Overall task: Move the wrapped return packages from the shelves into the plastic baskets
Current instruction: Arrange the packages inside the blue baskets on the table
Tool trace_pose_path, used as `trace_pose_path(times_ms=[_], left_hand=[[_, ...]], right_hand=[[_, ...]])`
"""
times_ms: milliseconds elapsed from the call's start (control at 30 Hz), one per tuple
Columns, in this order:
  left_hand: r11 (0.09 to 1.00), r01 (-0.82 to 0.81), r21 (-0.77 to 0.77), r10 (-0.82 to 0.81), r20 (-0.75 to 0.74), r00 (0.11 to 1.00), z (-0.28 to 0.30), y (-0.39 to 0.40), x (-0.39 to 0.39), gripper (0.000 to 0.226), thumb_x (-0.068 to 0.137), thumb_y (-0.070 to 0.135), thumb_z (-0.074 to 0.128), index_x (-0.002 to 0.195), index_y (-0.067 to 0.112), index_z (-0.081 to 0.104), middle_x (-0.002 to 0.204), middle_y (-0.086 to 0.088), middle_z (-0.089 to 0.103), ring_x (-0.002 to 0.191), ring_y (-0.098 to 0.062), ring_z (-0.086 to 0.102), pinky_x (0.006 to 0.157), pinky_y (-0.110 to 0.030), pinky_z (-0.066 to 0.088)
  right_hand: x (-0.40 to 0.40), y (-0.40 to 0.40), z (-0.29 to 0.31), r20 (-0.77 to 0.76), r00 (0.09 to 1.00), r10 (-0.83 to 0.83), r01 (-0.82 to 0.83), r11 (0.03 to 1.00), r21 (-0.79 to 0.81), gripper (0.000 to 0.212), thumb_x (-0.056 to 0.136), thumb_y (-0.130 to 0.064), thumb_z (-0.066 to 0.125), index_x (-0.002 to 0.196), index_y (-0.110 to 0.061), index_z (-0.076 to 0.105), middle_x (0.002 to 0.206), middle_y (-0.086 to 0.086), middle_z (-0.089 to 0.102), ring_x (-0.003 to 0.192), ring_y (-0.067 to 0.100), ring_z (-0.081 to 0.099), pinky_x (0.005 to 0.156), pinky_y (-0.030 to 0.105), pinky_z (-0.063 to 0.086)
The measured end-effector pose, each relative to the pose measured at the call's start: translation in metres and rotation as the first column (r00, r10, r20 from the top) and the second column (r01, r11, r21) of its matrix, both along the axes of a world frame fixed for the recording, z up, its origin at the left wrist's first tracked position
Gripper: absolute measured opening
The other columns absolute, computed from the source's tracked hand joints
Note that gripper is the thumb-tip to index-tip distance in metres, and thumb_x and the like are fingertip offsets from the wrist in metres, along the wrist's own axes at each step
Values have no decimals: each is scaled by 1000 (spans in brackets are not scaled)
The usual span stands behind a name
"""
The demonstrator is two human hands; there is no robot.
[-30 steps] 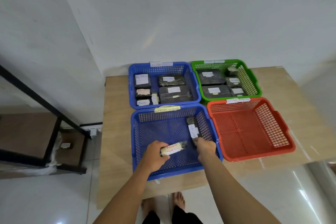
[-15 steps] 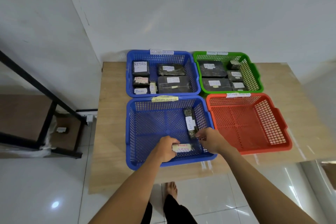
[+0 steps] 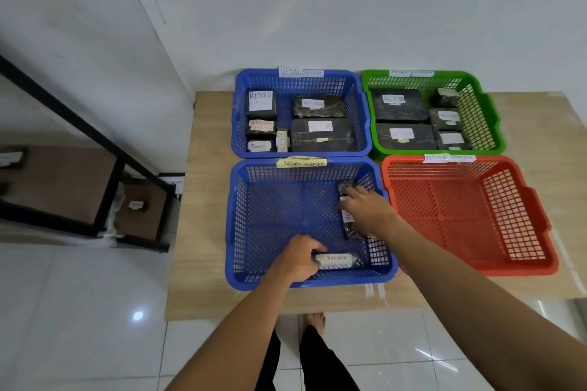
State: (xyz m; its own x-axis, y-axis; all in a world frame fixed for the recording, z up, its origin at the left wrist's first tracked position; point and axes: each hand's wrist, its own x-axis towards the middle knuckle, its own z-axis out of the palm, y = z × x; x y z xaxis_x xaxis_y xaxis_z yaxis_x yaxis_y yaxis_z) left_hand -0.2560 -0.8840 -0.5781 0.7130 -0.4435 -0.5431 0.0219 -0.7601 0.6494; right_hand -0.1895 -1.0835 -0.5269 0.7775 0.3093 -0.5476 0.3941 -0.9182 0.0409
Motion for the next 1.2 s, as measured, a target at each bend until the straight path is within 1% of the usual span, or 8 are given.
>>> trace_pose_path(times_ms=[100, 267, 433, 567, 733, 967, 1133, 1200], left_hand=[[1000, -18, 1, 18, -22, 1000, -4, 0, -2, 43, 90, 0, 69, 130, 14, 69, 131, -4, 68, 117, -17, 64, 103, -28, 51], [1000, -4, -2, 4, -52, 999, -3, -12, -2, 41, 90, 5, 72, 129, 16, 69, 128, -3, 70, 113, -19, 66, 100, -35, 54], [998, -56, 4, 57, -38, 998, -1, -13, -3, 45, 88, 4, 74, 132, 14, 67, 129, -4, 69, 116, -18, 65, 102, -35, 53], [997, -71, 17, 71, -18, 997, -1, -10, -6, 42, 87, 2, 73, 128, 12, 69, 128, -4, 69, 117, -17, 64, 104, -35, 52], [998, -64, 15, 64, -5, 998, -1, -13, -5, 36, 89, 3, 72, 123, 14, 73, 126, -4, 71, 115, -17, 65, 101, -33, 53], [997, -73, -7, 73, -26, 997, -3, -13, -3, 38, 88, -1, 71, 123, 15, 73, 125, -2, 72, 115, -16, 65, 103, -32, 52], [994, -110, -15, 108, -89, 990, 6, -7, 3, 45, 89, -3, 68, 131, 13, 66, 130, -4, 68, 118, -17, 63, 99, -27, 51], [992, -128, -10, 127, -78, 989, 18, -2, 7, 45, 93, 3, 68, 136, 15, 63, 135, -3, 65, 123, -19, 60, 101, -30, 48]], right_hand=[[1, 0, 4, 17, 999, 51, -50, 998, -34, 61, 89, -21, 75, 145, -29, 54, 155, 8, 34, 144, 31, 35, 111, 46, 42], [-1, 0, 8, 35, 996, 81, -79, 996, -36, 50, 93, -21, 69, 141, -30, 58, 156, 10, 35, 144, 32, 35, 113, 46, 39], [1, 0, 11, 26, 996, 85, -85, 996, -19, 52, 92, -22, 71, 141, -30, 58, 152, 8, 37, 141, 31, 38, 111, 45, 41], [1, -1, 11, 8, 997, 76, -76, 997, -16, 59, 86, -26, 78, 141, -30, 57, 147, 7, 38, 137, 30, 41, 107, 44, 43], [1, 2, 10, 31, 999, 31, -30, 1000, -9, 53, 89, -18, 74, 139, -22, 58, 145, 8, 40, 131, 31, 49, 100, 43, 48], [7, -1, 5, -7, 1000, -25, 25, 1000, 18, 56, 90, -6, 68, 141, -27, 57, 144, 8, 38, 129, 32, 52, 97, 47, 54], [15, -3, 14, -58, 995, -79, 85, 992, 91, 72, 85, 3, 68, 150, -20, 46, 148, 8, 42, 131, 33, 53, 98, 46, 54], [19, -8, 24, -36, 993, -113, 117, 981, 152, 70, 86, -1, 67, 149, -21, 45, 145, 5, 48, 130, 31, 55, 96, 46, 55]])
